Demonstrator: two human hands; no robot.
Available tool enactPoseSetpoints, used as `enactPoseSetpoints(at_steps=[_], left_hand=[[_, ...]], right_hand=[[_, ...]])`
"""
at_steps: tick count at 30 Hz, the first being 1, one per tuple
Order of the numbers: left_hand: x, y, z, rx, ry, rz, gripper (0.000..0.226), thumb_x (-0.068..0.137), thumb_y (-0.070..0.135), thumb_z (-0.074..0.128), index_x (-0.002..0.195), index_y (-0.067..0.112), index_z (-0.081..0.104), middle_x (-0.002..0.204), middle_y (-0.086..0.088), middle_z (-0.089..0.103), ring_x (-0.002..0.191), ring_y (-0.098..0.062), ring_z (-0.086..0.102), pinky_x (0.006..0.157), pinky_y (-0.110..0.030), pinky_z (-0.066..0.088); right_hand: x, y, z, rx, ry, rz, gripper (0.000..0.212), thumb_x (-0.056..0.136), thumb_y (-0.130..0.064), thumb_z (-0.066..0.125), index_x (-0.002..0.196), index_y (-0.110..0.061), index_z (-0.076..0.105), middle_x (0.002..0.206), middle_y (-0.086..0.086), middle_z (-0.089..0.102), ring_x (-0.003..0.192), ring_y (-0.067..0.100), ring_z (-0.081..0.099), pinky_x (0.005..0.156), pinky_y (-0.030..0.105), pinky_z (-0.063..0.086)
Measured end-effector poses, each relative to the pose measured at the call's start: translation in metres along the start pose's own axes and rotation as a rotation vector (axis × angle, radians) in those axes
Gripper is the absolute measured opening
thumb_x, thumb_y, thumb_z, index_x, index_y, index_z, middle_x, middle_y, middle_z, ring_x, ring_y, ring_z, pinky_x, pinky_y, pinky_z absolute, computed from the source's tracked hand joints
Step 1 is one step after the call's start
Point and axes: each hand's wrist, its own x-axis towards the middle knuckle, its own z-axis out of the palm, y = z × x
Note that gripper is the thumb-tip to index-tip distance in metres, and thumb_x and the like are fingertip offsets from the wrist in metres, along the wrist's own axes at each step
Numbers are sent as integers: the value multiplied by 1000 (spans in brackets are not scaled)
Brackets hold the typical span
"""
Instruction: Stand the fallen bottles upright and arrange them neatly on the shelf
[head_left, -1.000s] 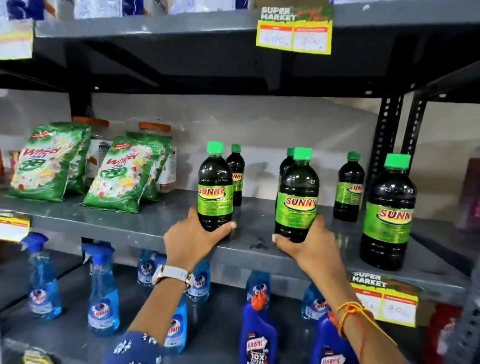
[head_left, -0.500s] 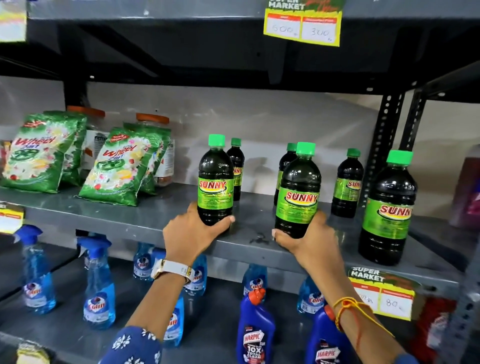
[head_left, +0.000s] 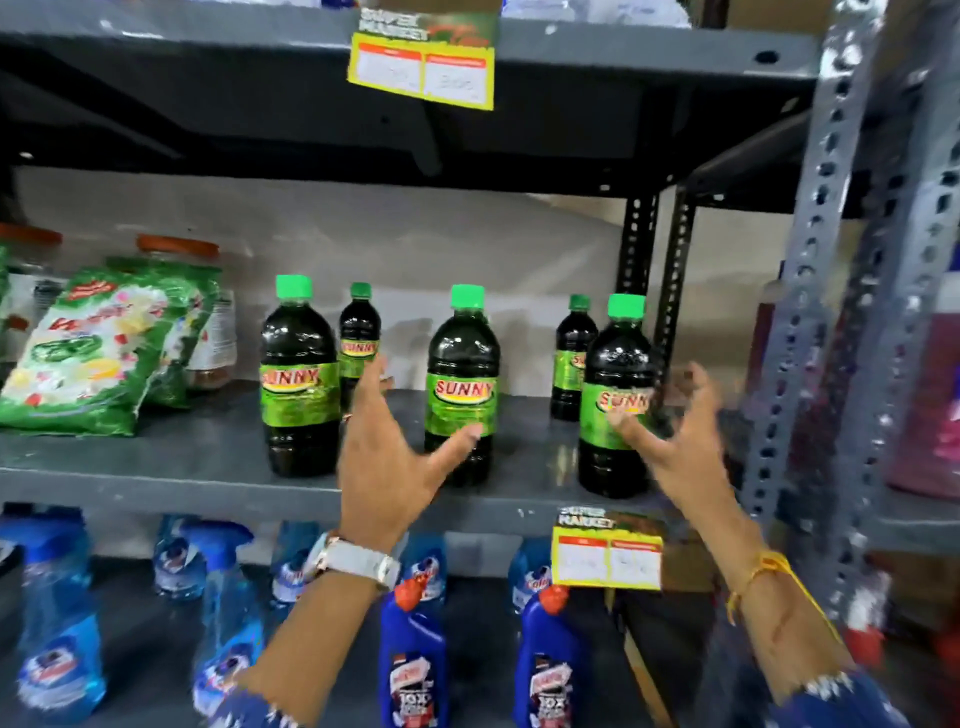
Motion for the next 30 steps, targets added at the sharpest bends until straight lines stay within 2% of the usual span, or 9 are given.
enactPoseSetpoints(at_steps=[1,3,5,8,13,20,25,27,30], left_hand=[[1,4,10,29,-81,-82,116,55,77,61,142,10,23,141,-11,42,123,-24,45,100,-36,38],[-2,4,24,201,-160,-181,122,46,85,52,140,13,22,130,-14,54,112,-33,55,86,-43,46],[-5,-2,31,384,-144,-164,116,44,91,43,128,12,32,107,-18,66,93,-37,63,69,-40,48],[-5,-10,34,483,-107,-95,102,46,90,37,104,7,42,82,-20,69,73,-38,66,54,-34,40],[-5,-12,37,524,-84,-72,97,51,83,50,103,2,44,78,-23,67,71,-40,65,55,-38,46],[-5,-11,37,507,-99,-101,89,55,77,60,102,3,44,76,-21,67,69,-39,65,54,-37,45],[-6,-11,36,475,-103,-90,84,57,76,62,99,6,44,77,-18,68,69,-38,65,54,-32,35],[-7,-11,36,467,-118,-109,87,56,78,59,103,7,43,79,-17,68,70,-38,65,55,-33,38],[-5,-7,33,436,-146,-127,111,50,87,47,126,6,35,91,-19,68,81,-39,65,65,-41,49]], right_hand=[[3,7,-1,-1,-155,67,81,64,-27,82,130,-14,38,121,0,53,120,23,50,89,9,41],[7,23,-2,-19,-374,147,65,58,-17,86,112,-22,51,107,2,66,107,24,61,91,24,51],[10,30,0,-60,-435,147,59,54,-16,90,103,-22,58,101,8,70,98,23,65,91,39,53],[11,33,3,-128,-414,135,67,47,-32,87,105,-13,59,100,10,70,96,24,66,89,47,52],[9,35,4,-278,-363,193,83,42,-51,84,111,-18,52,104,1,68,98,17,64,90,41,51],[7,35,3,-297,-365,215,84,45,-51,83,114,-19,47,107,1,65,100,18,61,90,39,50],[4,33,1,-343,-318,222,85,44,-54,84,110,-26,38,105,-3,56,87,13,54,59,13,35],[4,34,1,-340,-331,235,90,42,-56,84,113,-26,36,106,-3,55,93,14,55,66,17,41],[7,29,-4,-229,-305,253,105,43,-61,83,126,-24,33,111,-10,56,103,11,54,84,27,39]])
